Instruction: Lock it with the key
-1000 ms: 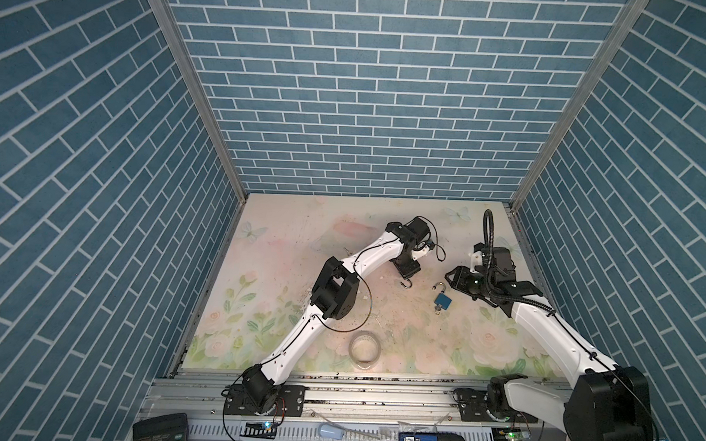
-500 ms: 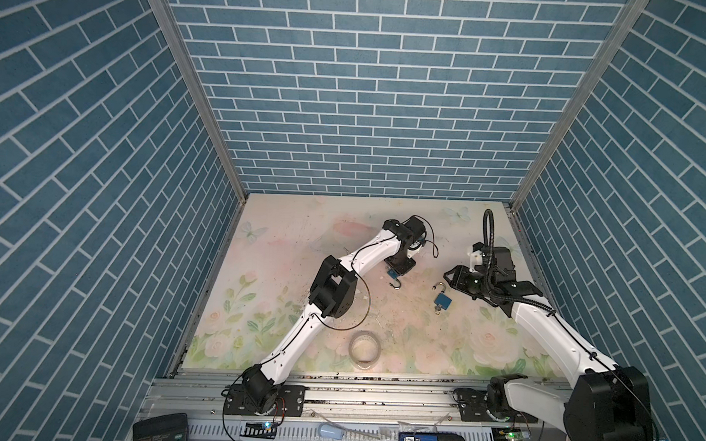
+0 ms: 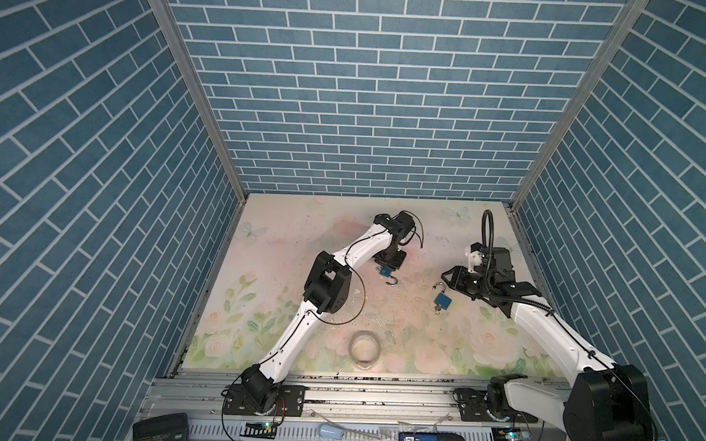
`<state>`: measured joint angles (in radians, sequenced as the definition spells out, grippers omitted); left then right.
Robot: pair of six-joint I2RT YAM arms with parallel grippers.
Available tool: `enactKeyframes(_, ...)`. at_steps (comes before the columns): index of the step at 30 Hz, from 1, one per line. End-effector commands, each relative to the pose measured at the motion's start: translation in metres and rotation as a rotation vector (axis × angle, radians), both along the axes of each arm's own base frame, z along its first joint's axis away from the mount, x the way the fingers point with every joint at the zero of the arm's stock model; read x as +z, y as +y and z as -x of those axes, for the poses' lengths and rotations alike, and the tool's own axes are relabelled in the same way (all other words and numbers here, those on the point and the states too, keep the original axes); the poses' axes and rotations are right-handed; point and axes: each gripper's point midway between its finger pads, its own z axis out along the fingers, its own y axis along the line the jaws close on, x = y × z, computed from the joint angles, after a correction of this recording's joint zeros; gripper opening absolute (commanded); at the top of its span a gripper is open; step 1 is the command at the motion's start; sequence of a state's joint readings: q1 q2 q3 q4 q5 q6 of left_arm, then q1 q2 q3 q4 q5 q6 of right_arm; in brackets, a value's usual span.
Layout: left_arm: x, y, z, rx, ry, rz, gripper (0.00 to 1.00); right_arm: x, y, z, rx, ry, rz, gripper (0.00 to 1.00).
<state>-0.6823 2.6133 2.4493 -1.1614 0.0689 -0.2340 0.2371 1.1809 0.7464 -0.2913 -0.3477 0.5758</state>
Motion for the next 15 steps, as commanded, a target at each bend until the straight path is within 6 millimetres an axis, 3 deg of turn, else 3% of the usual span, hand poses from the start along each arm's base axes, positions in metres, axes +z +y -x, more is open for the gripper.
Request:
enactKeyframes(1, 0.025, 0.018, 0.003, 0.145, 0.009, -0.007, 0.22, -0.002, 0.003, 0.001, -0.005, 0.016, -0.032, 0.42)
enactKeyframes(7, 0.039, 0.03, -0.001, 0.24, -0.021, 0.015, 0.37, -0.003, 0.009, 0.002, 0.014, 0.02, -0.039, 0.42)
enactKeyframes(12, 0.055, 0.025, -0.007, 0.256, -0.05, 0.071, 0.5, -0.002, 0.014, 0.005, 0.035, 0.018, -0.047, 0.42)
enactKeyframes(15, 0.061, 0.022, -0.01, 0.248, -0.057, 0.092, 0.43, 0.0, 0.015, 0.005, 0.037, 0.01, -0.043, 0.42)
